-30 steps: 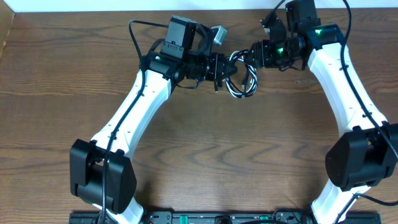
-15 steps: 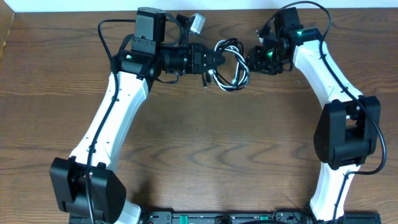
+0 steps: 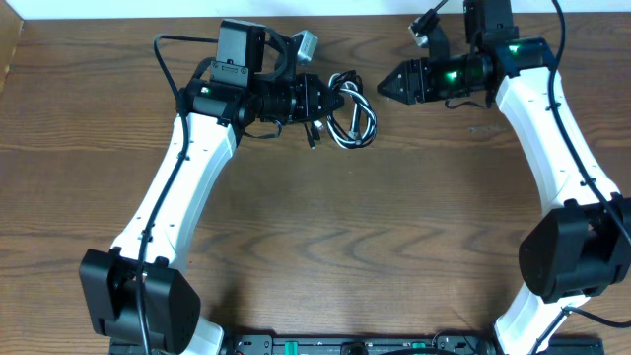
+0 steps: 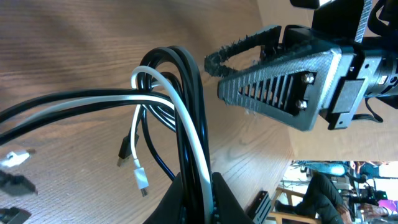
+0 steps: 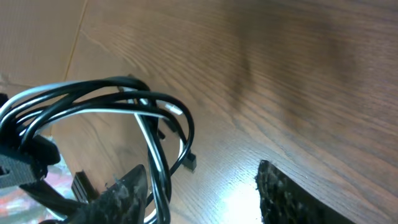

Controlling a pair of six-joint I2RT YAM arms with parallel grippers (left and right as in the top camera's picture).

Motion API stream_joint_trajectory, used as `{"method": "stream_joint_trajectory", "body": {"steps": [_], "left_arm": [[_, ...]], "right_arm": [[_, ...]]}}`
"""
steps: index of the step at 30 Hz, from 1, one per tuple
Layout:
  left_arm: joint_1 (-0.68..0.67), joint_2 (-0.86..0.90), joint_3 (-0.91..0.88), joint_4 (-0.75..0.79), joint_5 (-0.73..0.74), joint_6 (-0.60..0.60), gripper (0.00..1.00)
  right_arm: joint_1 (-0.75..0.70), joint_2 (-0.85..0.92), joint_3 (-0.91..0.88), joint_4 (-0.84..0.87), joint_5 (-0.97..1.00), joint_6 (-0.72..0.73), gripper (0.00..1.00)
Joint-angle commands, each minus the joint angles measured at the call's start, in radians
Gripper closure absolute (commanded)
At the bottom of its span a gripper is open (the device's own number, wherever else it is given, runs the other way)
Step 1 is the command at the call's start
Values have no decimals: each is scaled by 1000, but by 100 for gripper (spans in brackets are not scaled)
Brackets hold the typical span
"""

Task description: Untangle cables

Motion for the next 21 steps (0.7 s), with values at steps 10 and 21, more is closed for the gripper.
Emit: {"method": "stream_joint_trajectory", "body": {"steps": [10,21], "left_arm": [[3,-15,-5,16,-6,-45,93],[180,-18,1,49,-6,-107,93]], "right_arm": [[118,100,-2,-18,179,104,42],[-20,182,-3,-121,509,342,41]]}}
